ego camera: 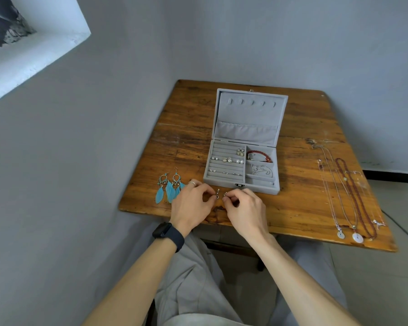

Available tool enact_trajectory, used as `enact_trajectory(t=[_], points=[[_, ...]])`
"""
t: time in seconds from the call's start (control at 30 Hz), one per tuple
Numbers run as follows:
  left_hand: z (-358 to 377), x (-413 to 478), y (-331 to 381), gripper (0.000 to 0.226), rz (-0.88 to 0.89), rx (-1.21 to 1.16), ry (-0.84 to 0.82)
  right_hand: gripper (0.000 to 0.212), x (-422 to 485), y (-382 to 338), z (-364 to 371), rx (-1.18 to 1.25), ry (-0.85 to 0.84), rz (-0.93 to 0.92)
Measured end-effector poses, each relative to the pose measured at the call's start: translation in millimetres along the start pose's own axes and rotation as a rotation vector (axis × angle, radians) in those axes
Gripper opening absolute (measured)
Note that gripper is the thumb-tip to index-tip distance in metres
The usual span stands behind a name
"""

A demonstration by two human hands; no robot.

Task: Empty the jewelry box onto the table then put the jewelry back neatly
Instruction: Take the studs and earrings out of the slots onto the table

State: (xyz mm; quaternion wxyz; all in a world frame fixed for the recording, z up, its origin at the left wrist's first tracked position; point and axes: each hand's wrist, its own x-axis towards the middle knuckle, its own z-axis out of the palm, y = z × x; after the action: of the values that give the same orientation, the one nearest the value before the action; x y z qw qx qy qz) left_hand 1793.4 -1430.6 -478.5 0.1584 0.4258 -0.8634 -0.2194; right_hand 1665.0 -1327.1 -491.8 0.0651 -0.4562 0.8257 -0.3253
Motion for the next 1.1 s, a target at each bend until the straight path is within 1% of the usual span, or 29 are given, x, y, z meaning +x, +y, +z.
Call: enact_trajectory(t=[0.57,0.83,1.1], points=[[-2,-1,1,0.020,0.012,-0.012,-0.040,0.013,-1,5,-3,0.054,-0.010,-0.028],[-17,1,0,0.024,0.040,-0.033,-0.131,0.020,-2,9,-25,0.121,-0.108,-0.055],[-43,43,12,0.023,0.127,-0.013,-0.026,0.021,42,10,-61,0.123,-0.057,-0.096]])
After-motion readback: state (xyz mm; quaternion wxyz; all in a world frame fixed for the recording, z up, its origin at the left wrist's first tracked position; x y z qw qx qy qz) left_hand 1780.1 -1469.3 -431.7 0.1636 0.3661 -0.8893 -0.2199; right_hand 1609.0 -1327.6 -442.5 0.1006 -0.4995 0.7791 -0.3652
